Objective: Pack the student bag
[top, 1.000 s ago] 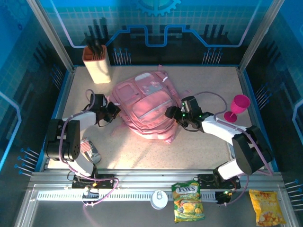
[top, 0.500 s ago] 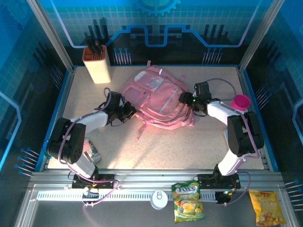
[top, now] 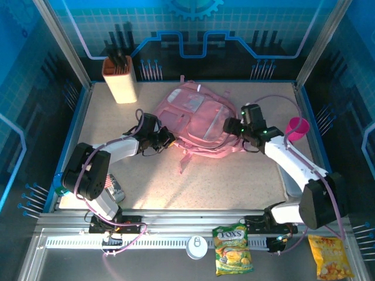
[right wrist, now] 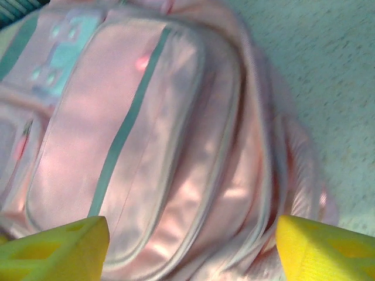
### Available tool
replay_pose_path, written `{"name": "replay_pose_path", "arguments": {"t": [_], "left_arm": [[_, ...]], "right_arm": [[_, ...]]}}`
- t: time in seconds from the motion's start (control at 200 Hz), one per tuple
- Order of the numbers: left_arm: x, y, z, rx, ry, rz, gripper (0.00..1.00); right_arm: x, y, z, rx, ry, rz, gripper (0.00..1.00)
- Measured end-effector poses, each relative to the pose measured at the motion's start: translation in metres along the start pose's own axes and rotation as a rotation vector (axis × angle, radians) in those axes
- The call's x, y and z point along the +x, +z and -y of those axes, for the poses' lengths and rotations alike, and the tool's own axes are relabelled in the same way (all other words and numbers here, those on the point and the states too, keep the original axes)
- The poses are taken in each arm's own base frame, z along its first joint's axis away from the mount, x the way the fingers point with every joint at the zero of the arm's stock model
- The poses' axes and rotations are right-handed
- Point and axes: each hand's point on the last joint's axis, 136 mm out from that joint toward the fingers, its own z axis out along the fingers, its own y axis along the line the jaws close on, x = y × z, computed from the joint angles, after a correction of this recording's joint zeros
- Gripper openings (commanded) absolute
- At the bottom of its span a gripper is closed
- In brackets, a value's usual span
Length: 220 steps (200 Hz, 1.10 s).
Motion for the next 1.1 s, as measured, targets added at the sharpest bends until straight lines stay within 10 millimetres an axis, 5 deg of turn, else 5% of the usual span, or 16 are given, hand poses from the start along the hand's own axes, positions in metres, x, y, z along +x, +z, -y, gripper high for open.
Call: {"name": "replay_pose_path", "arguments": {"t": [0.285, 0.535, 0.905, 1.101], "left_arm": [[0.001, 0.000, 0.001, 0.001, 0.000, -0.002, 0.00], [0.002, 0.001, 0.001, 0.001, 0.002, -0.003, 0.00], [0.002, -0.001, 0.003, 0.006, 0.005, -0.001, 0.00], [0.002, -0.003, 0.005, 0.012, 0.007, -0.001, 0.00]], "right_arm": [[0.085, -0.011, -0.079, -0.076, -0.178, -0.088, 0.58], [0.160, 0.028, -0.126, -0.061, -0.294, -0.190, 0.38], [0.161, 0.071, -0.161, -0.032, -0.289, -0.173, 0.29], [0.152, 0.082, -0.153, 0.021, -0.275, -0.171, 0.28]]}}
